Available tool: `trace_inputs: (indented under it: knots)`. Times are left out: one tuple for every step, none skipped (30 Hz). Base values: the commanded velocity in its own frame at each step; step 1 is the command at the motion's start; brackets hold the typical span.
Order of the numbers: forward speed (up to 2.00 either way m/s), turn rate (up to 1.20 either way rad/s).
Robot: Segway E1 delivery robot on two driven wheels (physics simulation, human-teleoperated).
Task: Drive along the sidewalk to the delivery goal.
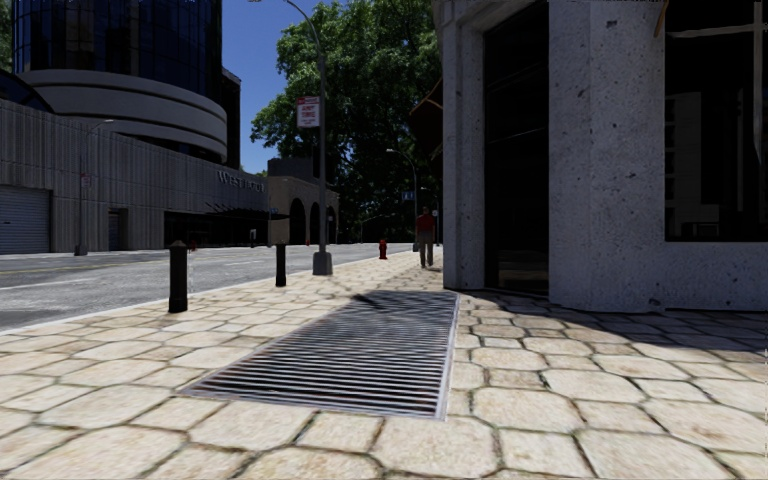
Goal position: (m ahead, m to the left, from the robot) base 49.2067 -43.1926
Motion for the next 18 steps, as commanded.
trace_inputs:
  knots:
    - [2.00, 0.00]
    - [2.00, 0.00]
    - [2.00, 0.00]
    - [2.00, 0.00]
    - [2.00, 0.00]
    - [2.00, 0.00]
    - [2.00, 0.00]
    - [2.00, 0.00]
    - [2.00, 0.00]
    - [2.00, 0.00]
    - [2.00, 0.00]
    - [2.00, 0.00]
    - [2.00, 0.00]
    - [2.00, 0.00]
    - [2.00, 0.00]
    - [2.00, 0.00]
    - [2.00, 0.00]
    - [2.00, 0.00]
